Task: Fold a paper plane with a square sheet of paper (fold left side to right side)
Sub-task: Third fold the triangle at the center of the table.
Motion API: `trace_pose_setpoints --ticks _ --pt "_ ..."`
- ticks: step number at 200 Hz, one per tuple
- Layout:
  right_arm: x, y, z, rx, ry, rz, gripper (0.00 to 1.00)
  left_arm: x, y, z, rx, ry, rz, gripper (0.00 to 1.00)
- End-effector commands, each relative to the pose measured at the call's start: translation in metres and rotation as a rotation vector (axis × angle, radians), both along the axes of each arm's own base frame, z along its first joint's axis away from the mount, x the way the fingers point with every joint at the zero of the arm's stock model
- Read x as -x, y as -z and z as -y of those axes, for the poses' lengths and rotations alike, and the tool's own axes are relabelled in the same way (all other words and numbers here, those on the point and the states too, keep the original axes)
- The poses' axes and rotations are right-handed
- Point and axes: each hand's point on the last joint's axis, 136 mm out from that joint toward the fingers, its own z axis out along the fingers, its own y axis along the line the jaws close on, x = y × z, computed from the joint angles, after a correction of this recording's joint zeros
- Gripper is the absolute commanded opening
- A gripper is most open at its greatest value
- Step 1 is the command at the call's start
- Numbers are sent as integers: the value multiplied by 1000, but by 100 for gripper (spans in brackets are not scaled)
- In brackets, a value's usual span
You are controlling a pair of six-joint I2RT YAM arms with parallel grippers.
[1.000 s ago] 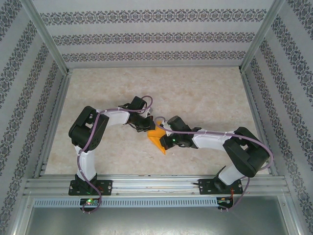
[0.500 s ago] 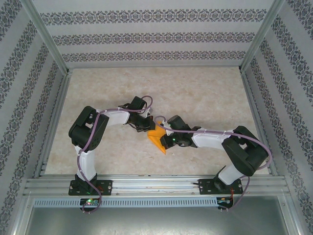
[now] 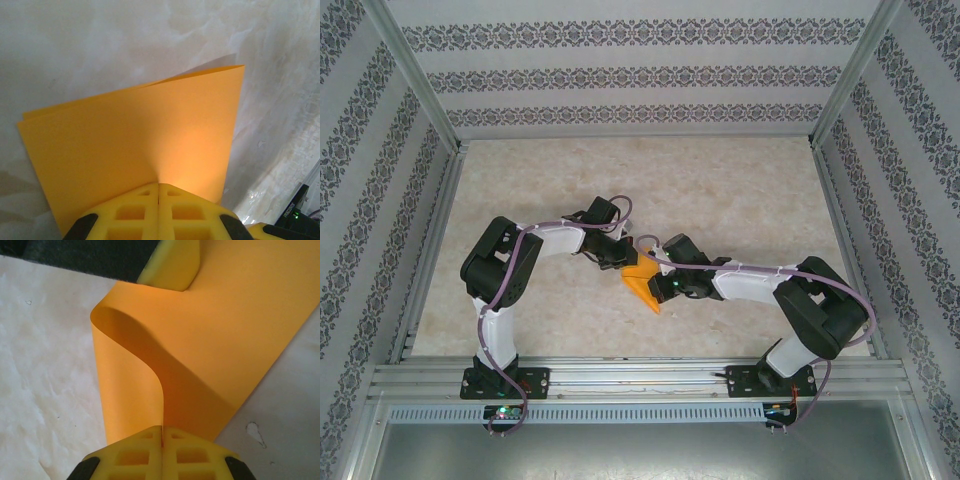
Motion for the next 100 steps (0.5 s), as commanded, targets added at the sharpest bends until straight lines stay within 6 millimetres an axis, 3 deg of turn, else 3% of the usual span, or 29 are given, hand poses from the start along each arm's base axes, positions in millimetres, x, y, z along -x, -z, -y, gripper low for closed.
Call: trace_pose_setpoints --ticks 1,100 --pt "-8 0 2 18 16 9 0 17 32 -15 -116 5 -65 4" --pt "-4 14 4 43 11 -27 0 16 28 -15 -112 1 -57 7"
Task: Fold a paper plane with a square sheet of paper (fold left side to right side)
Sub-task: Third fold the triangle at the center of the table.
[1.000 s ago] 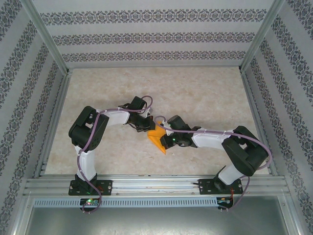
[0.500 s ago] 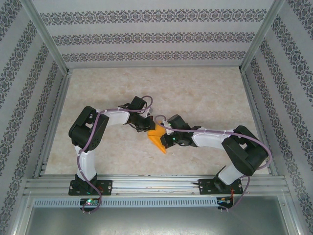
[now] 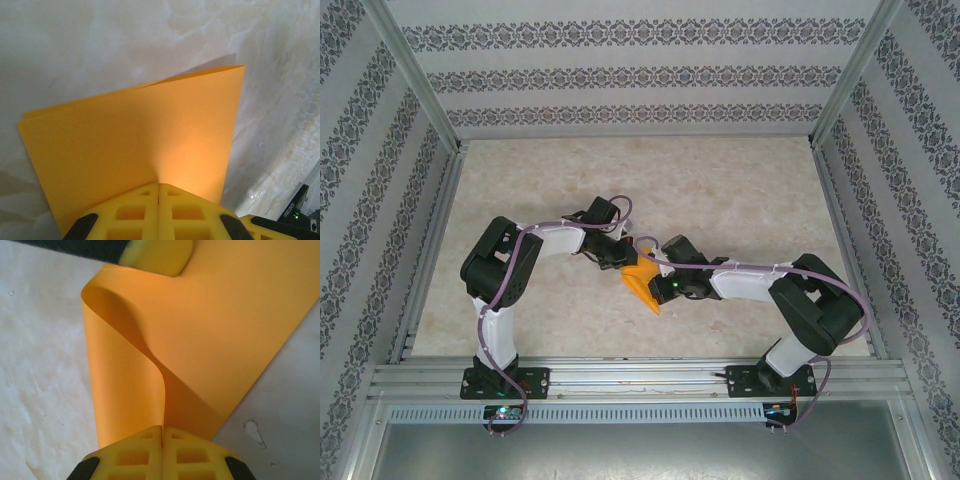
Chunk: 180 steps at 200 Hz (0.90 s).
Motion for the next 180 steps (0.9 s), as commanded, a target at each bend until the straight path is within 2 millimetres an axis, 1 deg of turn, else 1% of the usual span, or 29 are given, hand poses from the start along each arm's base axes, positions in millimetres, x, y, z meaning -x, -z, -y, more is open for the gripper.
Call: trace_pose_setpoints --ticks 1,23,46,88,102,117,129,149,165,180 --pt "-5 4 2 19 11 -5 0 16 28 -15 -112 1 -56 7" --pt "-2 9 3 28 8 -16 0 13 22 -14 -106 -3 -42 12" --pt "1 13 5 37 7 -29 0 6 9 -11 -95 -4 -7 16" --pt "4 18 6 41 7 -44 0 -10 -30 -6 -73 1 100 26" --pt "5 18 6 40 8 -48 0 -15 -45 -9 -72 -8 148 28" --pt "5 19 5 38 6 -49 0 -16 -58 -16 -75 -26 190 28" --pt "6 20 5 38 5 -54 0 -14 -65 -22 -67 -42 214 28" --pt "6 20 3 31 2 -57 0 -6 -74 -27 -49 -51 245 22" --pt "7 20 3 25 1 -61 0 7 -72 -29 -19 -48 232 19" --pt "7 20 2 21 0 -64 0 19 -69 -26 29 -38 214 16"
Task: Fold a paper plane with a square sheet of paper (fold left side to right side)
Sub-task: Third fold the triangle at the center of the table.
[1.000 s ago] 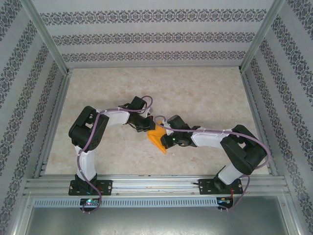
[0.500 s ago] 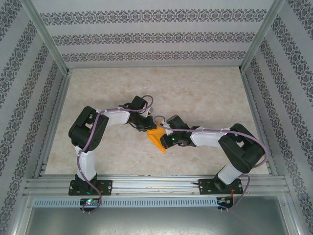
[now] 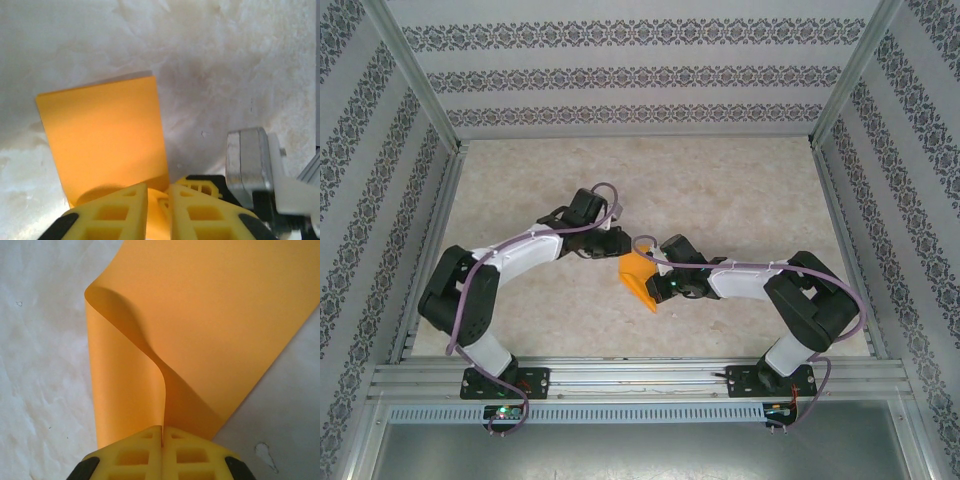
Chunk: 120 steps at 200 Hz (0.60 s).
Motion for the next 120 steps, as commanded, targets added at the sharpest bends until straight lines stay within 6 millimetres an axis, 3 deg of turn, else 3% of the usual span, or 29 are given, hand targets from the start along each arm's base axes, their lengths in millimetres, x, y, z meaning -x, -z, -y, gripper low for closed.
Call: trace_pose_setpoints --ticks 1,42,120 --pt "11 20 9 51 6 -74 0 14 12 -4 37 8 -28 16" --pt "12 22 10 52 6 -83 0 36 17 8 161 34 -50 12" --pt "13 25 10 61 7 -93 0 40 30 33 181 84 -84 11"
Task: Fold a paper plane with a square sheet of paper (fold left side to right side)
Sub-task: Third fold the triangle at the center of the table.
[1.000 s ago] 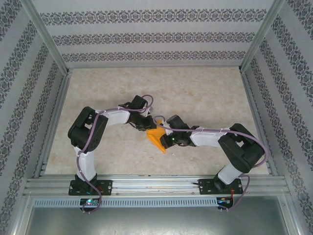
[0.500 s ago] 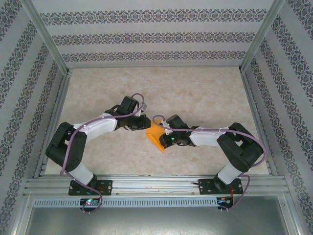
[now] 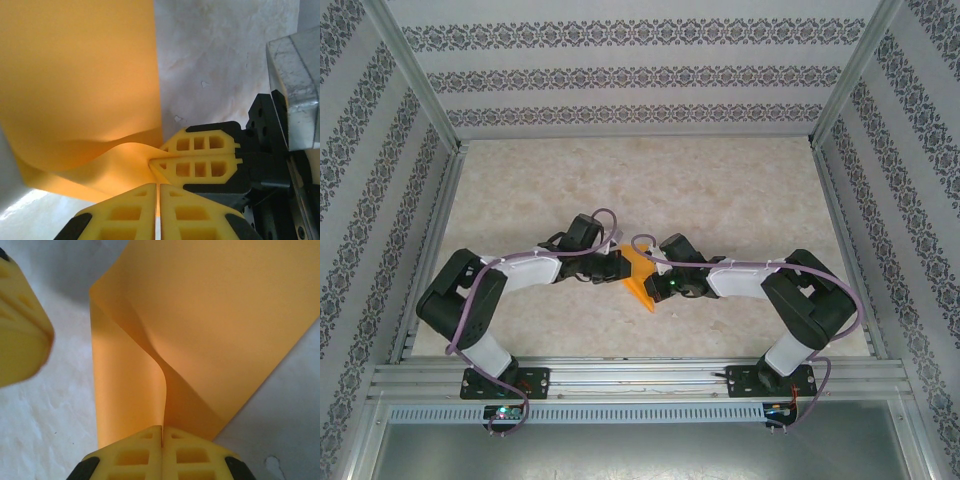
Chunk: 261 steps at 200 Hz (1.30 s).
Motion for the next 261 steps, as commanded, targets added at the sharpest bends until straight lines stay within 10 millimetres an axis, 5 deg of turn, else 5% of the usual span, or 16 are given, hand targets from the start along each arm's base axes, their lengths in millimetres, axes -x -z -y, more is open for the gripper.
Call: trace_pose_setpoints --ticks 1,126,261 --pt "14 25 15 80 16 -87 0 -5 -6 19 43 31 17 11" --pt "13 27 16 91 12 -92 1 2 31 12 -57 26 -51 10" --pt "14 29 17 98 12 -97 7 7 39 0 -114 2 -53 10"
